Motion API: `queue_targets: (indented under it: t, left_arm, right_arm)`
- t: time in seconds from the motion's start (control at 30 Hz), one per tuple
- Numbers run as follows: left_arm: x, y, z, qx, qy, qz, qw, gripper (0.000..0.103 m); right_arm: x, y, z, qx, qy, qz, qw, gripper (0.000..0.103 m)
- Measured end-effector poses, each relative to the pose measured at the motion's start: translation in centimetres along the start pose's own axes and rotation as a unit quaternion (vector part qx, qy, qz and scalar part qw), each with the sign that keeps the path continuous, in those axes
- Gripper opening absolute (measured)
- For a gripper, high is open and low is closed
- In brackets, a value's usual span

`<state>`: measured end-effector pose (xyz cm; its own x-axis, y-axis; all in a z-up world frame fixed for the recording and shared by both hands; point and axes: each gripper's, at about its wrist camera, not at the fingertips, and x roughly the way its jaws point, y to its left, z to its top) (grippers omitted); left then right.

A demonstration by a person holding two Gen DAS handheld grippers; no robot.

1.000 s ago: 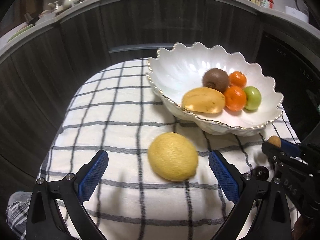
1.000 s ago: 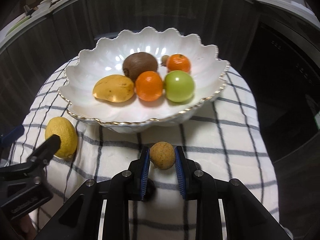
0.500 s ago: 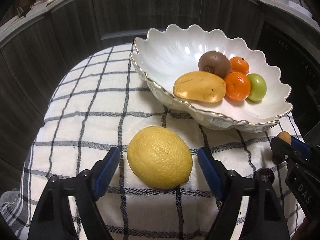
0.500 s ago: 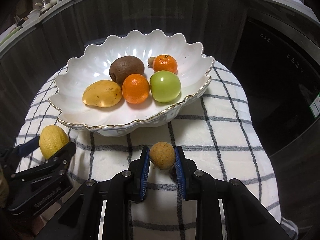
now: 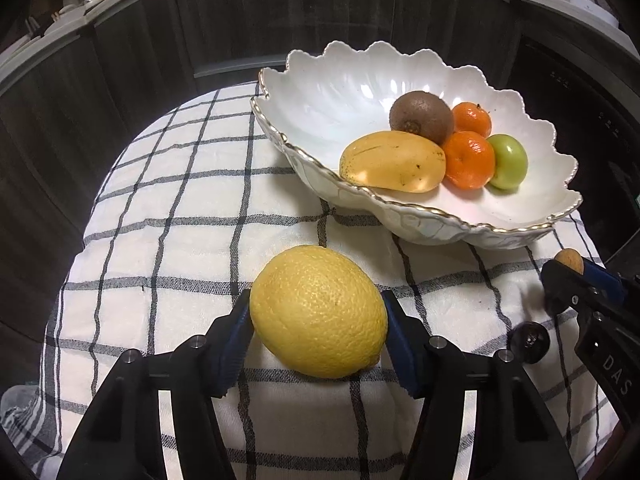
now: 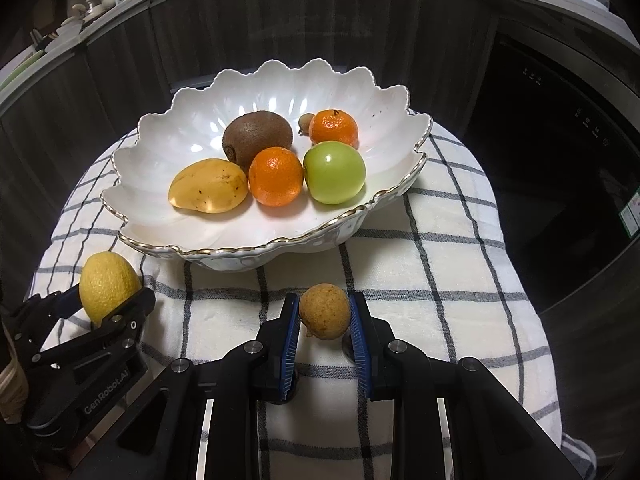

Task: Organize fruits
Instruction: 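Lift the lemon and longan and carry them over the white bowl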

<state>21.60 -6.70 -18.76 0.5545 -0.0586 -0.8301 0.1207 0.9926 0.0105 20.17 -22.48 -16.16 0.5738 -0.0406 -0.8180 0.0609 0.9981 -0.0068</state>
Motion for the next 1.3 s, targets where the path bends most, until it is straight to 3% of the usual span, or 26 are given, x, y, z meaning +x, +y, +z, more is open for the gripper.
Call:
queue_targets:
  t: [0.7, 1.3]
  left_arm:
    - [-6.9, -0.1, 1.7, 0.016, -0.063, 0.0, 0.9979, 0.06]
    - [-8.2, -0.2, 6.7, 0.038, -0.102, -0.008, 0.9941, 0.06]
  right_arm:
    - [-5.0, -0.6, 1.1, 0.009, -0.047, 0.003, 0.999, 0.026]
    - [-5.9, 0.0, 5.3, -0.003, -0.079, 0.016, 0.997, 0.026]
